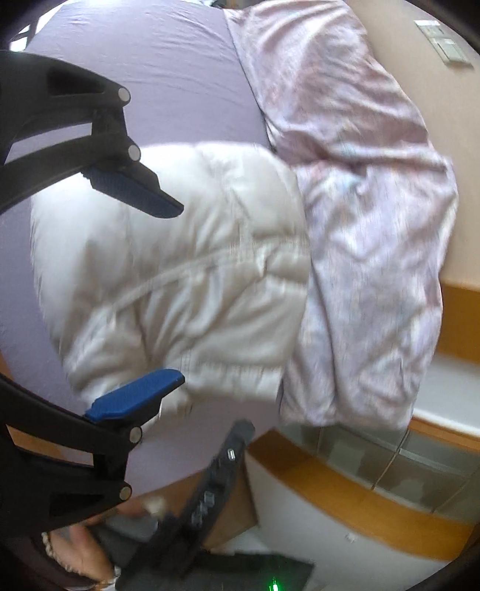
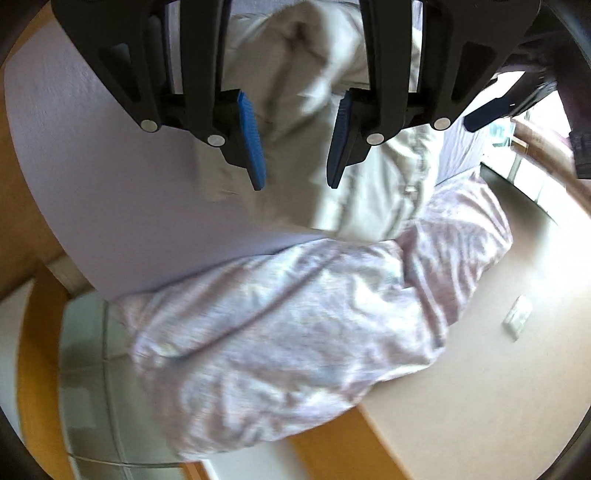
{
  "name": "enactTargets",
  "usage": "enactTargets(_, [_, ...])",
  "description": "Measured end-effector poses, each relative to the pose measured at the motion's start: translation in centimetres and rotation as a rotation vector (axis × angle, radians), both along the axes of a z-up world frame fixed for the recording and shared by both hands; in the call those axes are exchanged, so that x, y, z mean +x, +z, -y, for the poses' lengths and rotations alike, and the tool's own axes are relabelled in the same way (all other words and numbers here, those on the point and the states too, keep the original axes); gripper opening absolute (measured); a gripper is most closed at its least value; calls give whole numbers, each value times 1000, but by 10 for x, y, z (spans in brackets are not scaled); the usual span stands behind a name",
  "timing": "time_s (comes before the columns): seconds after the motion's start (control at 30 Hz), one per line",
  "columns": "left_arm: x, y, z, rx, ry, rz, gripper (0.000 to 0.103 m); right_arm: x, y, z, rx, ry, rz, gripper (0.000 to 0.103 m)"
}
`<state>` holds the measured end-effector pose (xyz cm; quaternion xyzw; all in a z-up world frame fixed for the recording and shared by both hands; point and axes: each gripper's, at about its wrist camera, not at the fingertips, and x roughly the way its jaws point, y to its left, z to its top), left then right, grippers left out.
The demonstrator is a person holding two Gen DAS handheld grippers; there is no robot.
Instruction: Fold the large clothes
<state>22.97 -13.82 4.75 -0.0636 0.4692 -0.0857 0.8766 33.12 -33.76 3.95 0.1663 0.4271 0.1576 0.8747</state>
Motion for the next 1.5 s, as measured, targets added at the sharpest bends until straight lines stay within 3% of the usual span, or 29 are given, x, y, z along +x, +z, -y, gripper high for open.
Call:
enactTargets(0.17, [9,-17,-27,16,76,-34,84,10,4,-32,-17,76,-9,37])
enactTargets(0.37, [25,-33,-53,43,144,-51,84,26,-7,-65,-121,124,-30,36])
enactTargets(0.47, [32,-39,-60,43,162,-61,85,35,-26,-72,-221,122,-64,36])
enactTargets(0.6, [42,-45,-64,55,176,-64,88,38,-55,-61,-279,96,-146,36])
enactTargets(1.07, [75,-74,-40,95,130,-36,98,32,-110,-37,-217,58,-236,36])
enactTargets(1.5, [91,-111,-33,137,126,-43,101,32,-132,-37,-229,28,-201,36])
